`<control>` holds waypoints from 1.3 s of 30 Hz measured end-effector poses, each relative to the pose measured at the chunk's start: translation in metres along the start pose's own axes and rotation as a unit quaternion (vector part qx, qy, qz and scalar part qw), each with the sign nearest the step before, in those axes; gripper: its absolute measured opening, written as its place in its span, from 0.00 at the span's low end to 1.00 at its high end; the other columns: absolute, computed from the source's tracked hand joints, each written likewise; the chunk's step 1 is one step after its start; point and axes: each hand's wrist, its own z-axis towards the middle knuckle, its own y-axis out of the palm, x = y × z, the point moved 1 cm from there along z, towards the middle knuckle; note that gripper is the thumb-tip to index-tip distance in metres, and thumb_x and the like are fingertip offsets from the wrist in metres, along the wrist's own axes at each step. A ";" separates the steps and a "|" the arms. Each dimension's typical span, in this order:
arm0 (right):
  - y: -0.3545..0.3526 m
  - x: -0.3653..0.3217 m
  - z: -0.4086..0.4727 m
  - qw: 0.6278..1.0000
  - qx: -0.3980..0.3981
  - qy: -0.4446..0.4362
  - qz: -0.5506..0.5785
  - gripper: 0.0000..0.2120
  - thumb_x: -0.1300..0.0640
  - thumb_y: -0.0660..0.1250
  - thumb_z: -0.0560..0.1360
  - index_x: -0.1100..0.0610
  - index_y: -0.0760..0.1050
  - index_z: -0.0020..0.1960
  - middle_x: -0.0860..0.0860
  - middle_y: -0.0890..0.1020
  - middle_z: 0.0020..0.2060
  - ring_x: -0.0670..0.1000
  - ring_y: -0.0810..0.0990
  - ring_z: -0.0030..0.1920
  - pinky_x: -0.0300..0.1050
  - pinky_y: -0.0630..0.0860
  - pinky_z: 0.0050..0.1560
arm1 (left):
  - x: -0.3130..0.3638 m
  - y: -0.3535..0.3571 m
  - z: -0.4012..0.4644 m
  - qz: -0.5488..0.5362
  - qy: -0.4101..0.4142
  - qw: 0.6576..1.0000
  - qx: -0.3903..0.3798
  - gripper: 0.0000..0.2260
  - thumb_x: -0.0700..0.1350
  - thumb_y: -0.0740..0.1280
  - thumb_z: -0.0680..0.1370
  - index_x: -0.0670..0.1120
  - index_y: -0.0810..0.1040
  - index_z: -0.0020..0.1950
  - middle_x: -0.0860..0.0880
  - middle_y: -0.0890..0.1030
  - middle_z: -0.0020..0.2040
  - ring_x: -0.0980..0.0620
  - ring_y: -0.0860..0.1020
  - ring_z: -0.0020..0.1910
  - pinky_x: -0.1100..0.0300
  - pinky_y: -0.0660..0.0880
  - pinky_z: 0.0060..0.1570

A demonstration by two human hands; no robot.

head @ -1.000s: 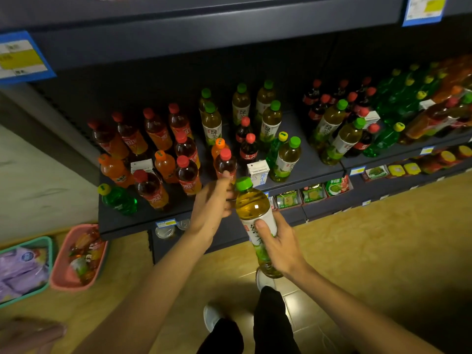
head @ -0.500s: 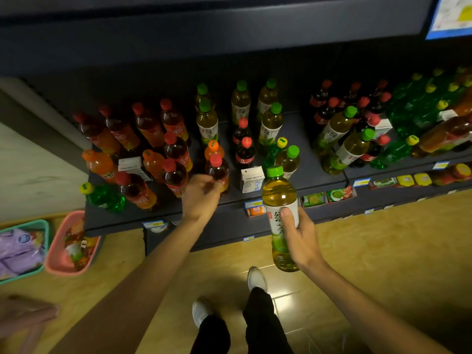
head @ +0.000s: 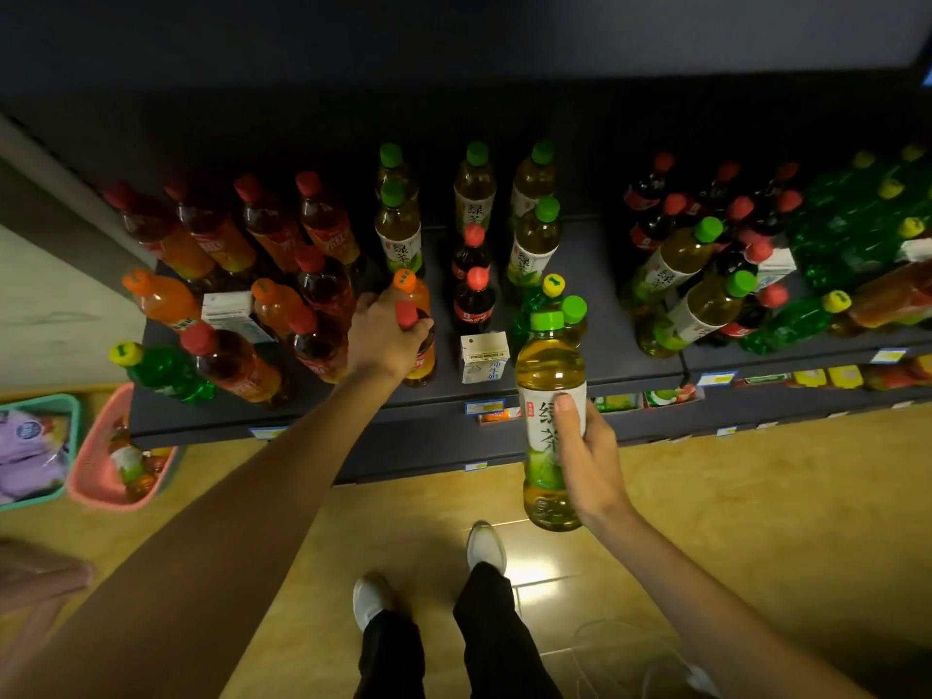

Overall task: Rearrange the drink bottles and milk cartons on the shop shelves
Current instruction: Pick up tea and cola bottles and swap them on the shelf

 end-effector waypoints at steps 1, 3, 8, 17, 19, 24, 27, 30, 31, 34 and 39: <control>0.000 -0.001 0.002 1.000 -0.004 0.003 0.003 0.29 0.36 0.59 0.70 0.54 0.73 0.63 0.51 0.83 0.50 0.49 0.84 0.49 0.39 0.79 0.43 | 0.000 0.002 0.001 0.009 0.001 1.000 0.001 0.18 0.50 0.73 0.74 0.45 0.77 0.61 0.41 0.74 0.62 0.40 0.74 0.61 0.49 0.71 0.60; -0.001 -0.001 0.004 1.000 -0.012 0.009 0.007 0.29 0.36 0.59 0.70 0.54 0.73 0.63 0.52 0.83 0.50 0.50 0.84 0.50 0.40 0.80 0.44 | -0.001 0.003 0.001 0.011 0.003 1.000 0.005 0.18 0.50 0.74 0.74 0.44 0.77 0.60 0.40 0.73 0.63 0.40 0.74 0.60 0.48 0.71 0.61; 0.004 0.001 0.006 0.999 -0.028 -0.001 -0.019 0.30 0.38 0.68 0.66 0.53 0.73 0.63 0.51 0.83 0.51 0.51 0.83 0.53 0.44 0.81 0.49 | -0.006 0.000 -0.003 0.008 0.024 1.000 0.009 0.15 0.48 0.74 0.74 0.42 0.78 0.57 0.39 0.75 0.59 0.40 0.75 0.58 0.49 0.73 0.58; 0.027 -0.006 0.004 0.996 -0.037 -0.034 -0.078 0.20 0.51 0.74 0.72 0.48 0.68 0.59 0.42 0.79 0.49 0.42 0.80 0.49 0.30 0.76 0.40 | -0.028 -0.024 -0.038 -0.036 0.093 0.995 0.014 0.08 0.44 0.75 0.73 0.44 0.79 0.47 0.47 0.80 0.44 0.44 0.78 0.51 0.49 0.76 0.53; 0.035 -0.008 0.005 0.993 -0.035 -0.054 -0.100 0.21 0.50 0.75 0.71 0.49 0.70 0.59 0.44 0.80 0.49 0.43 0.80 0.50 0.31 0.76 0.41 | -0.034 -0.032 -0.048 -0.044 0.107 0.993 0.016 0.08 0.43 0.75 0.72 0.43 0.79 0.46 0.50 0.78 0.42 0.47 0.78 0.48 0.53 0.75 0.51; 0.063 -0.014 0.023 0.972 -0.022 -0.131 -0.193 0.24 0.42 0.78 0.65 0.51 0.77 0.55 0.51 0.79 0.50 0.48 0.79 0.50 0.38 0.75 0.47 | -0.059 -0.048 -0.076 -0.050 0.079 0.995 0.017 0.10 0.44 0.76 0.72 0.43 0.80 0.49 0.50 0.77 0.46 0.52 0.75 0.47 0.62 0.70 0.48; 0.082 -0.024 0.039 0.963 -0.013 -0.148 -0.224 0.20 0.47 0.81 0.63 0.52 0.78 0.48 0.49 0.82 0.45 0.47 0.79 0.45 0.29 0.70 0.41 | -0.077 -0.054 -0.090 -0.047 0.058 0.997 0.010 0.10 0.44 0.76 0.71 0.44 0.80 0.48 0.50 0.77 0.45 0.49 0.76 0.50 0.57 0.74 0.52; 0.100 -0.033 0.056 0.953 -0.029 -0.148 -0.263 0.20 0.53 0.82 0.63 0.55 0.80 0.50 0.47 0.81 0.43 0.47 0.79 0.45 0.30 0.69 0.41 | -0.096 -0.056 -0.099 -0.050 0.044 0.998 0.007 0.09 0.43 0.77 0.70 0.45 0.80 0.47 0.47 0.80 0.44 0.46 0.78 0.49 0.53 0.75 0.52; 0.105 -0.034 0.063 0.950 -0.040 -0.143 -0.275 0.21 0.54 0.82 0.64 0.57 0.80 0.53 0.48 0.81 0.44 0.47 0.79 0.47 0.29 0.68 0.43 | -0.103 -0.056 -0.101 -0.047 0.038 0.998 0.006 0.10 0.43 0.77 0.70 0.44 0.80 0.47 0.46 0.81 0.45 0.46 0.78 0.49 0.54 0.75 0.51; 0.116 -0.037 0.083 0.947 -0.067 -0.121 -0.292 0.28 0.56 0.81 0.65 0.60 0.75 0.61 0.51 0.80 0.50 0.47 0.76 0.51 0.30 0.67 0.46 | -0.119 -0.057 -0.108 -0.033 0.013 0.999 0.009 0.11 0.43 0.77 0.70 0.44 0.80 0.49 0.44 0.79 0.49 0.49 0.75 0.49 0.64 0.68 0.47; 0.125 -0.030 0.107 0.925 -0.088 -0.128 -0.348 0.31 0.55 0.82 0.63 0.57 0.74 0.63 0.54 0.82 0.56 0.54 0.79 0.58 0.37 0.69 0.53 | -0.137 -0.061 -0.117 -0.021 -0.010 1.000 0.019 0.11 0.44 0.77 0.70 0.44 0.81 0.49 0.43 0.79 0.51 0.47 0.76 0.49 0.63 0.67 0.47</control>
